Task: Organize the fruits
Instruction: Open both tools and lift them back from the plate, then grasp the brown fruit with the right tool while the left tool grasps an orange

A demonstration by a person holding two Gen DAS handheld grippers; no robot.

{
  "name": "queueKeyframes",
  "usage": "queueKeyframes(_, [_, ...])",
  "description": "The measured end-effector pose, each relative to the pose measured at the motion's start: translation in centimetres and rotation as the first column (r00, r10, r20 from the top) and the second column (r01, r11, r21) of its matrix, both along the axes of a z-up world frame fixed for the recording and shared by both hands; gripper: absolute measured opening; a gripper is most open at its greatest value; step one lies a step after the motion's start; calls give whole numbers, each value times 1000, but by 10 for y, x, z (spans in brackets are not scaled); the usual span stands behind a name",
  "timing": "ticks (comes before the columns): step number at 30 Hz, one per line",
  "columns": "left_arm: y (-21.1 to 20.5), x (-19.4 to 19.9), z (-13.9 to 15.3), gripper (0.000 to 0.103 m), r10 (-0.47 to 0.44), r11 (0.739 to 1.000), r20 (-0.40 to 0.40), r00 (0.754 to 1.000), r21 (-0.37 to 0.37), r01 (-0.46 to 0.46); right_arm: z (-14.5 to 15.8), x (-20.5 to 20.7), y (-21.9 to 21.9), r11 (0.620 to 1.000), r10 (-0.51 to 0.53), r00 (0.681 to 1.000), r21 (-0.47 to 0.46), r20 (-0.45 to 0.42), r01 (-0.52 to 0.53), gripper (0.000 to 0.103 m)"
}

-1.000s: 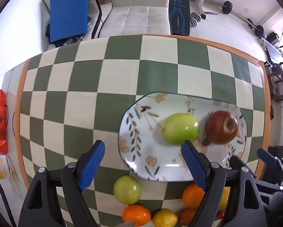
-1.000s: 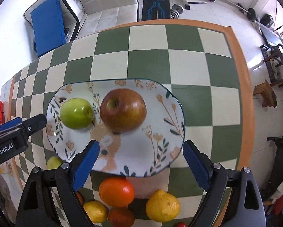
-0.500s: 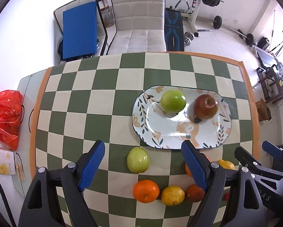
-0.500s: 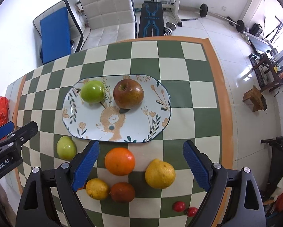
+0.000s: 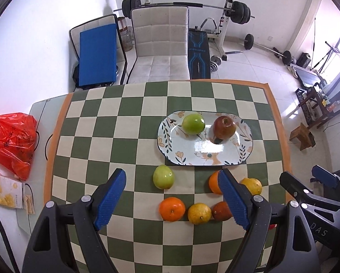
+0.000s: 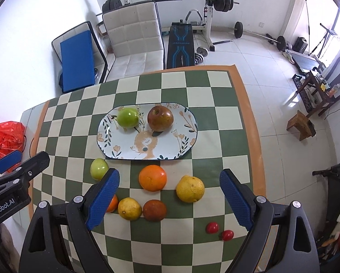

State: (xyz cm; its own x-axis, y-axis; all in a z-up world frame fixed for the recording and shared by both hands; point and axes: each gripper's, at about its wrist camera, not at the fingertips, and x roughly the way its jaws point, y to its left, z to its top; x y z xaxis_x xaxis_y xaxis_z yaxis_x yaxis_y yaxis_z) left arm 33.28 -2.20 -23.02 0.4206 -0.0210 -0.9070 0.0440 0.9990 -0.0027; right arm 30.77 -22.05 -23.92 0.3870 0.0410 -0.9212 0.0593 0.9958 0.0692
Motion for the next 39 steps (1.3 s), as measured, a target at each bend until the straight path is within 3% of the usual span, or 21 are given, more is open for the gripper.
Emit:
queueKeyframes(8, [1,-12,10,82,15,1000,15,1000,-28,-15,21,-21,0,999,0,999,36,38,-2,92])
queueKeyframes(9, [1,-10,8,83,16,999,8,1000,-29,-16,17,-22,0,998,-3,999,55,36,1,92])
queueKeyframes(11, [4,-6,-4,100,21,999,-23,1000,-25,-22,2,-22,-1,998,-5,1000,68,2,5,93])
queueKeyframes(15, [13,0,-40,102,54,998,-76,996,49,-50,-58,-20,-5,989,-11,992,145,-129,29,93])
queueKeyframes(16, [16,3,-58,102,65,996,-120,991,71,-57,-78,-19,-6,984,-9,986,173,-167,38,91])
queueKeyframes(19, [25,4,-94,102,91,994,-211,973,84,-75,-140,-18,-5,976,-13,967,208,-256,68,72])
queueKeyframes(23, [30,5,-142,102,98,995,-336,937,61,-82,-199,-16,-5,956,-36,934,259,-355,136,69])
queueKeyframes(25, [31,6,-168,102,102,995,-428,898,30,-99,-221,-14,-2,944,-24,921,296,-388,150,69])
queueKeyframes(27, [35,7,-187,102,112,991,-481,869,-10,-133,-241,-13,1,929,-3,908,334,-419,157,61])
queueKeyframes(29, [35,9,-201,102,118,987,-519,846,-35,-159,-248,-16,-1,912,5,904,372,-427,171,59])
queueKeyframes(31, [33,12,-210,102,118,984,-538,835,-50,-171,-248,-21,-3,929,5,897,333,-442,159,59])
queueKeyframes(35, [24,16,-229,102,92,983,-571,816,-76,-164,-247,-35,-17,944,-7,885,288,-465,158,59])
queueKeyframes(37, [19,17,-236,102,81,986,-568,819,-74,-149,-248,-39,-19,948,-9,883,276,-470,157,59])
queueKeyframes(38, [17,18,-238,98,79,988,-565,821,-65,-139,-249,-41,-19,951,-9,881,269,-474,154,59])
queueKeyframes(39, [15,17,-241,83,74,989,-563,823,-63,-132,-250,-43,-18,952,-10,878,263,-478,154,59])
